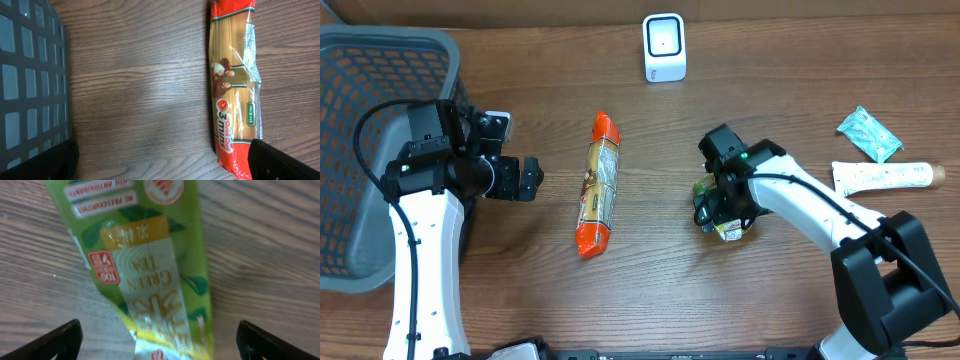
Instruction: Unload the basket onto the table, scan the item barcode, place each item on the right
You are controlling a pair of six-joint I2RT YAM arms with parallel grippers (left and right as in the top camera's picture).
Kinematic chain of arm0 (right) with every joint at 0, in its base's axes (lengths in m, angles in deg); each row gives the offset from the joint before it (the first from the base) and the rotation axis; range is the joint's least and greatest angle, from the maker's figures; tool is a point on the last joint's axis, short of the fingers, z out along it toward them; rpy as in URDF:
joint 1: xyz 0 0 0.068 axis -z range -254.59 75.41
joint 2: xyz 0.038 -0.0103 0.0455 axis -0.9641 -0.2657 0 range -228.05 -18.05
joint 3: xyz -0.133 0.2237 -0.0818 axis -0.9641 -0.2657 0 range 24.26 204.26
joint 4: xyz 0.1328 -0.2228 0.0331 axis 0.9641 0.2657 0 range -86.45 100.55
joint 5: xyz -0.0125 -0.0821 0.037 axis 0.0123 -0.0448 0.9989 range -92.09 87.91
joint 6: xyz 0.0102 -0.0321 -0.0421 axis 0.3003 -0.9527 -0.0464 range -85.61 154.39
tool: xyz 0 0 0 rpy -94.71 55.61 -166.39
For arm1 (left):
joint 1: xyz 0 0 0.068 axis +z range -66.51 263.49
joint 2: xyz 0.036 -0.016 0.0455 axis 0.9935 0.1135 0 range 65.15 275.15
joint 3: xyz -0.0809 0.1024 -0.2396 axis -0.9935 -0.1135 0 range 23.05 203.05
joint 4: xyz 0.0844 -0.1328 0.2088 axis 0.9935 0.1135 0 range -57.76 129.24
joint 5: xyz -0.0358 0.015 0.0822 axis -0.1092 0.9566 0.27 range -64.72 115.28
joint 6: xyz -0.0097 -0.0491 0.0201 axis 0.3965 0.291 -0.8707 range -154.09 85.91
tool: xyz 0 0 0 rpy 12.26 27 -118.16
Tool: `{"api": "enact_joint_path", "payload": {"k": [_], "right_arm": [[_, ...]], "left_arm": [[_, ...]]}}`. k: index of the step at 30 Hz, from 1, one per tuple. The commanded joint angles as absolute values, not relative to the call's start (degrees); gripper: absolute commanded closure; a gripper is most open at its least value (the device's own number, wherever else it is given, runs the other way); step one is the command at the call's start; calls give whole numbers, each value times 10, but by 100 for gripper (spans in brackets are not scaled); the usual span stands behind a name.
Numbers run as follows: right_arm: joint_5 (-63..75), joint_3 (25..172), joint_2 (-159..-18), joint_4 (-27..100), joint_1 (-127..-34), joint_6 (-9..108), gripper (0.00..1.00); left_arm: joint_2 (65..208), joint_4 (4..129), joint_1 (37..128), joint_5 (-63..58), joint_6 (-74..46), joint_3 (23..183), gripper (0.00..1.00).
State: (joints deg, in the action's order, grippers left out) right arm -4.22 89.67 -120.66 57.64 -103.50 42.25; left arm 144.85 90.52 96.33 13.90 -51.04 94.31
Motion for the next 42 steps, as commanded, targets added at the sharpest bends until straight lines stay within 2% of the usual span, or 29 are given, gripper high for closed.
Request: {"api": "enact_joint_path", "payload": {"k": [1,8,14,16,19,27,36,42], "right_arm": [[-35,859,-1203,544,-1032,403,4],[-46,819,-1203,503,-1032,401,21],[-45,819,-1203,503,-1032,401,62],[-39,820,-1203,503,-1032,403,63],[3,830,-1203,510,-1032,403,70],[205,948,-1199,605,-1030,340,86],[331,1103,-1183,708,-1027,309,94],[504,1156,-1176,734,-1009,243,96]], "left_arm": [[1452,905,962,134,-521,953,1],[1452,905,962,134,-521,953,0],[1452,905,962,134,-521,953,0],[1452,905,962,134,-521,953,1],[1452,905,962,134,-521,953,0],[1452,905,962,134,-521,953,0],[1452,905,962,134,-521,953,0],[1452,905,962,134,-521,953,1]]}}
